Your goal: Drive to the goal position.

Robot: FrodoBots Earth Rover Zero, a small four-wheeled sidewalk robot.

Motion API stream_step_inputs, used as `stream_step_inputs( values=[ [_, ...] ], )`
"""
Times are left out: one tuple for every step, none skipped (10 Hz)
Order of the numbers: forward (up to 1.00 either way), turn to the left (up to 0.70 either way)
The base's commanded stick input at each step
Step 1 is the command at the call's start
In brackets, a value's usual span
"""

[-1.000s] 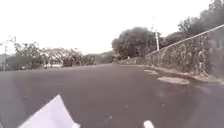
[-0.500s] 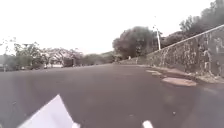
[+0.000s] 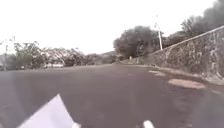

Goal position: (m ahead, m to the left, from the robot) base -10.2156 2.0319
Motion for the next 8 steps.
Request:
stream_step_inputs(
  values=[
    [0.50, 0.00],
    [0.50, 0.00],
    [0.50, 0.00],
    [0.50, 0.00],
    [0.50, 0.00],
    [0.50, 0.00],
    [0.50, -0.05],
    [0.50, -0.23]
  ],
)
